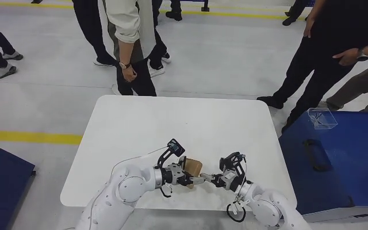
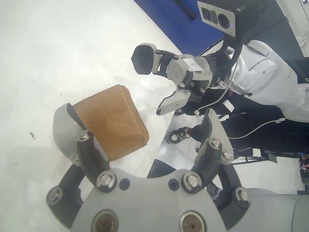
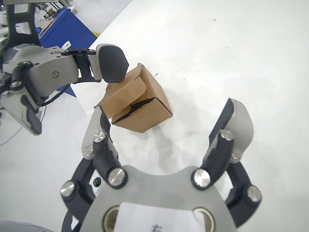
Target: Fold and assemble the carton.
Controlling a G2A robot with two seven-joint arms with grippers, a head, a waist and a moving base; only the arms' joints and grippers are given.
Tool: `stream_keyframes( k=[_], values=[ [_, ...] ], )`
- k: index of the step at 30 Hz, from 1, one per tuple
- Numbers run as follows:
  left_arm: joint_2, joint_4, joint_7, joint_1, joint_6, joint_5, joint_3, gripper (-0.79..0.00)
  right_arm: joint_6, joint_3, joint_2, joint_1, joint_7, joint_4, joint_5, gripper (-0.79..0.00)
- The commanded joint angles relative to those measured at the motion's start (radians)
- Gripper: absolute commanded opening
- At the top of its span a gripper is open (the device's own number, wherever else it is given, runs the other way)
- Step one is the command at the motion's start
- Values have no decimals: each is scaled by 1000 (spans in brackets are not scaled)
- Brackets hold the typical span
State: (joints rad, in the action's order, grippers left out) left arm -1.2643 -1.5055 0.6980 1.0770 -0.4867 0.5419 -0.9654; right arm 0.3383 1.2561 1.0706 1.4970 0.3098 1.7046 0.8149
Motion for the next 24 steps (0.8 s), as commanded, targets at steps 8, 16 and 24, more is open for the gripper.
stream_keyframes(
  k=[8,16,24],
  values=[
    [3,-2,-7,1,0,-8,4,0,-26,-48,12,-41,-42,-56,62,0],
    [5,-5,-6,1,6,-6,15,0,-42,-70,20,-62,-51,-82,91,0],
    [6,4,3,-5,15,-12,19,0,-49,-78,24,-69,-47,-96,106,0]
  ],
)
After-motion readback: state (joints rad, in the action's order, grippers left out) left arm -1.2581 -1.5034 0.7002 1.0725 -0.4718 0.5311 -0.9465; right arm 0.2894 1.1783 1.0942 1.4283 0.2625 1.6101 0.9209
